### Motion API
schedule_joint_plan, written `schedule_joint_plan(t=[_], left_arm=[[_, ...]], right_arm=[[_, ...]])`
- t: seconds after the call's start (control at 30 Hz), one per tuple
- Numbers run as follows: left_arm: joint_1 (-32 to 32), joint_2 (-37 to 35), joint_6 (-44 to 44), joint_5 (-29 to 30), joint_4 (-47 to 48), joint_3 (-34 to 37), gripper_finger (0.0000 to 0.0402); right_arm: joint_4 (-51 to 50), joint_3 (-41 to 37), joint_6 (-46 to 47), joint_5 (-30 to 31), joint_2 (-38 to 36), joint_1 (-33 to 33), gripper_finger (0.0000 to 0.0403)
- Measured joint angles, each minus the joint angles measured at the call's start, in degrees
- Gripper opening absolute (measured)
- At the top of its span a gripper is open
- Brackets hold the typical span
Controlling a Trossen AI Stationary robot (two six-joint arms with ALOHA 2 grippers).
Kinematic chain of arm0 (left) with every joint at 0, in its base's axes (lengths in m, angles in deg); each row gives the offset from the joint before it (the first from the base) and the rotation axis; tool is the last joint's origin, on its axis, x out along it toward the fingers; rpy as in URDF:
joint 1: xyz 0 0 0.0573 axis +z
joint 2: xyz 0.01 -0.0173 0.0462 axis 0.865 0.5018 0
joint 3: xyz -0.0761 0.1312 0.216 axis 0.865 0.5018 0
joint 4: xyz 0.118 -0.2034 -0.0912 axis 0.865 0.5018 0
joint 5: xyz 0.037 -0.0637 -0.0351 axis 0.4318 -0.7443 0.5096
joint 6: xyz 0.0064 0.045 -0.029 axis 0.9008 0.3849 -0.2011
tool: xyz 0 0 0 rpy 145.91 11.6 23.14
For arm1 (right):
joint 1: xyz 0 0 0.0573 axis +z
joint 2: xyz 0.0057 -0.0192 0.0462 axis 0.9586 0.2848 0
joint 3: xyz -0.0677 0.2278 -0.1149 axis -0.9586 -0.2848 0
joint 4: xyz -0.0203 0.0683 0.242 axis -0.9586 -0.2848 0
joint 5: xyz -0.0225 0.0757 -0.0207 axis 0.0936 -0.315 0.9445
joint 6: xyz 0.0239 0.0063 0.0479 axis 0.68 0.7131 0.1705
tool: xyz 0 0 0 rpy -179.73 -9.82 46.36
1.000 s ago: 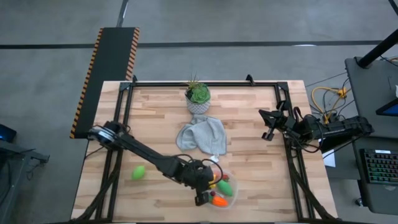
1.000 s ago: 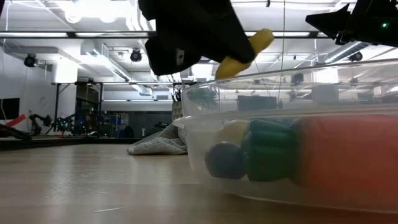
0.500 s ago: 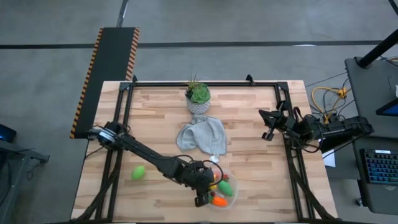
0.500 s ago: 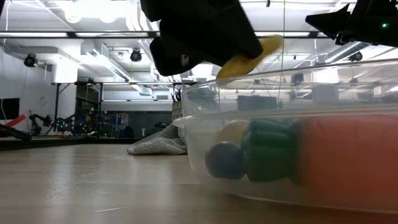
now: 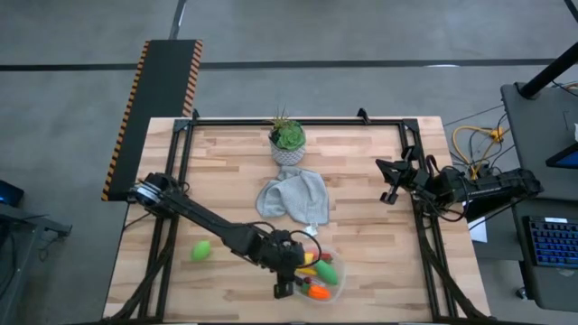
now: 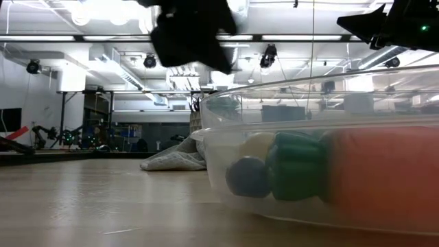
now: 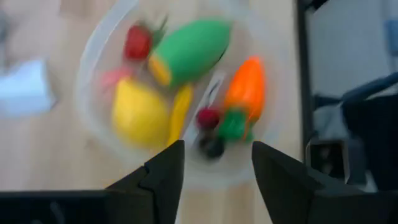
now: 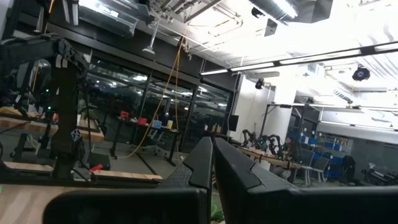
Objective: Pick and placing Produce into tupperware
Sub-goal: Put the cabbage into the transparent bin
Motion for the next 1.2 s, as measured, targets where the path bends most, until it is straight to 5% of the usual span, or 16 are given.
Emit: schedule_joint_plan(t=[0.3,0.57,0.67,1.0,1.2], left_arm=[[0.31,-9.69,-8.62,5.31,30.6,-0.45,0.0196],[-1.08,-19.48,-42.91,7.26,64.97,1.66,0.0196],[-2.27,-23.33,-49.82,6.94,62.56,4.99,0.0196],[-2.61,-27.49,-42.87,6.77,60.54,13.16,0.0196],[-2.34,-26.38,-46.59,5.07,60.62,15.91,0.0197]], right_arm=[[-0.04,0.02,-0.15,0.0,-0.04,-0.02,0.0009],[-0.06,0.02,-0.52,0.02,-0.04,-0.02,0.0009],[-0.08,0.02,-0.61,0.01,0.0,-0.02,0.0009],[-0.02,0.02,-0.61,0.02,0.02,-0.02,0.0009],[-0.11,0.02,1.33,0.02,0.04,-0.02,0.0009]])
